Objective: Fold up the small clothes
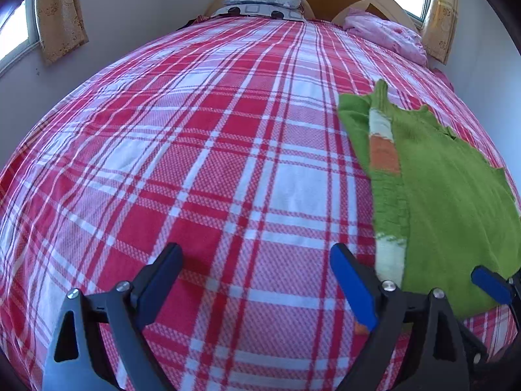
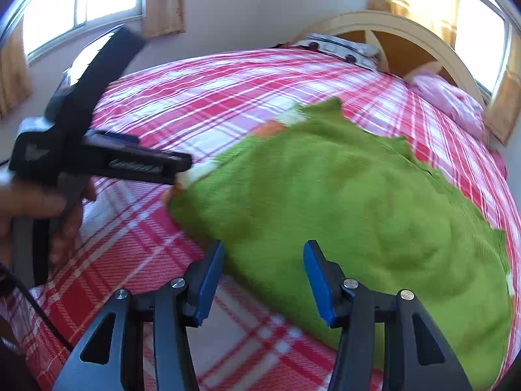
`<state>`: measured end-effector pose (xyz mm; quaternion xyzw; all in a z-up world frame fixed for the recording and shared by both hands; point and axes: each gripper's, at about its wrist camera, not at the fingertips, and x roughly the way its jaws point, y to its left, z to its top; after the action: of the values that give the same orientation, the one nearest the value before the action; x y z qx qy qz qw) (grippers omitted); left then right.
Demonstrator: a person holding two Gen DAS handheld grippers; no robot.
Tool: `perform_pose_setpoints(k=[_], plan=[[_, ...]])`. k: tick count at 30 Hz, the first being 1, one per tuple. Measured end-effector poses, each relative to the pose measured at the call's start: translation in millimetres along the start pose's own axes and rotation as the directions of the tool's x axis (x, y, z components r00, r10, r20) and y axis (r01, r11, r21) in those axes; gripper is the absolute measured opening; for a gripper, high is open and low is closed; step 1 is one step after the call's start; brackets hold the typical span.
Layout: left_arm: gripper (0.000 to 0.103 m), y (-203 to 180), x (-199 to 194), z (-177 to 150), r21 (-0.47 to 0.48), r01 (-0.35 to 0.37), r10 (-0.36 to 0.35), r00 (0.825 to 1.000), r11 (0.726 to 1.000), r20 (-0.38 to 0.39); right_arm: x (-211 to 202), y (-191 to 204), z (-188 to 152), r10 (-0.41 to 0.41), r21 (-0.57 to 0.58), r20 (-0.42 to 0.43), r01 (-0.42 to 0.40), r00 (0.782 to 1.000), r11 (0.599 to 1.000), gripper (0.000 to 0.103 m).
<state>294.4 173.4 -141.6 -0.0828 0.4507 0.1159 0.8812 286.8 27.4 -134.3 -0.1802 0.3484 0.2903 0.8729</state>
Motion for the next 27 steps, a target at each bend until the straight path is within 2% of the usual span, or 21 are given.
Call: perform_pose_setpoints(k=[3, 9, 14, 19, 22, 27], plan=[[0.094, 4, 4, 5, 0.023, -0.004, 0.004, 1.000, 1.000, -0.003, 2, 15, 2, 0.006, -0.041, 0.005, -0.006, 1.000, 0.999, 0.052], [0.096, 9, 13, 18, 0.043, 0.044, -0.044, 0.999, 0.998, 0.003, 6, 42, 6, -0.018, -0.129, 0.005, 0.018, 1.000, 0.991, 0.052], [0.097, 15, 19, 31, 0.017, 0.110, -0.111, 0.994, 0.994, 0.013, 12, 62, 7, -0.076, -0.209, 0.006, 0.076, 0.997, 0.975, 0.052], [0.097, 20, 24, 41, 0.000, 0.180, -0.180, 0.983, 0.984, 0.032, 17, 69, 10, -0.117, -0.235, 0.020, 0.118, 0.993, 0.965, 0.052], [0.097, 22, 25, 48, -0.015, 0.268, -0.267, 0.963, 0.963, 0.048, 19, 70, 12, -0.130, -0.241, 0.023, 0.131, 0.991, 0.962, 0.052], [0.097, 18, 28, 65, -0.026, 0.428, -0.425, 0.901, 0.903, 0.088, 22, 71, 15, -0.156, -0.241, 0.028, 0.158, 0.987, 0.957, 0.052]])
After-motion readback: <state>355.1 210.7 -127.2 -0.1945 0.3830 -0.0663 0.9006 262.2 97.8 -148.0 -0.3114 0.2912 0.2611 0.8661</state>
